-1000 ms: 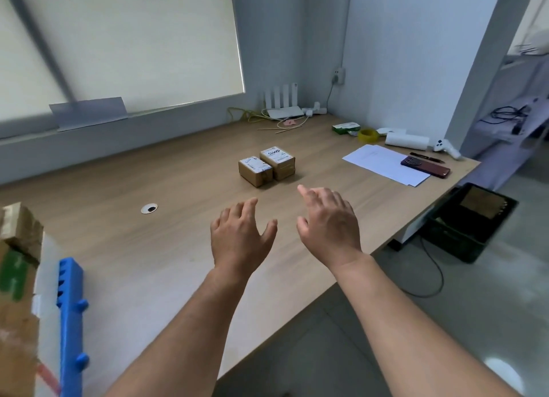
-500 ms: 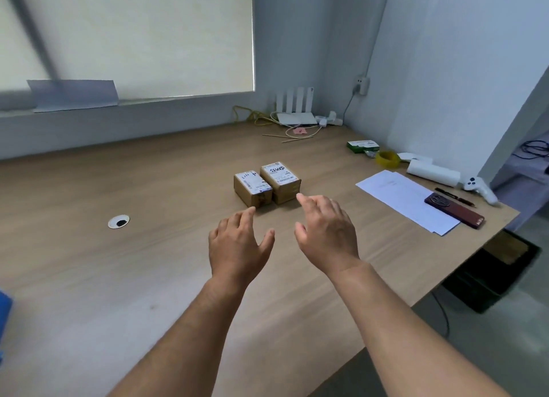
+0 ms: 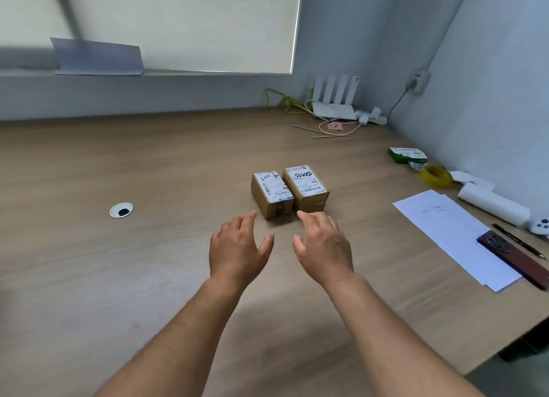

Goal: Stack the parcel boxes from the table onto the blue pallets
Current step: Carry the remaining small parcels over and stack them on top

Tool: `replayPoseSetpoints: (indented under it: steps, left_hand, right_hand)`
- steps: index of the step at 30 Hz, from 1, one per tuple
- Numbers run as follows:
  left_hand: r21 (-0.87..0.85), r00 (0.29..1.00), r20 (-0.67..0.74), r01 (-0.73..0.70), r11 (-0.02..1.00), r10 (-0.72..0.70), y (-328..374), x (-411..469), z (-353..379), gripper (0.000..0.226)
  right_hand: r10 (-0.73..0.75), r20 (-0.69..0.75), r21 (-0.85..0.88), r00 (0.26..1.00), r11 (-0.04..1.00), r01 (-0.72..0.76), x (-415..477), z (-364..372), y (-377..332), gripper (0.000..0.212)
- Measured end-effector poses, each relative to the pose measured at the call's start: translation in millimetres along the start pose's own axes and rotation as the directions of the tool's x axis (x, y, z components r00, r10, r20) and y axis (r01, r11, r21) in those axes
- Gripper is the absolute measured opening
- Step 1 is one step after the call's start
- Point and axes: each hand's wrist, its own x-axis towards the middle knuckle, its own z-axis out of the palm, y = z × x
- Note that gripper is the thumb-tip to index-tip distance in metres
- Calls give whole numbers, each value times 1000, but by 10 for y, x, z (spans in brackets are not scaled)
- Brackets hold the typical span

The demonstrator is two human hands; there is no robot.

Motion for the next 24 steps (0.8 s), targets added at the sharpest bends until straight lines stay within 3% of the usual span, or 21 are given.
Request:
replayPoseSetpoints:
  steps: [13, 20, 24]
  left_hand:
    - [-22, 982, 112, 156, 988, -153, 78, 646, 523, 59]
    - [-26, 960, 164, 233, 972, -225, 85, 1069, 849, 59]
    - [-118, 943, 175, 307, 944, -284, 91, 1348, 1011, 59]
  right_hand:
    - [-12, 223, 99, 975, 995, -10, 785, 608, 416, 53]
    - [50, 329, 146, 943, 984, -104, 1174, 972, 632, 55]
    - [70, 366, 170, 928, 975, -140, 1352, 1121, 731, 56]
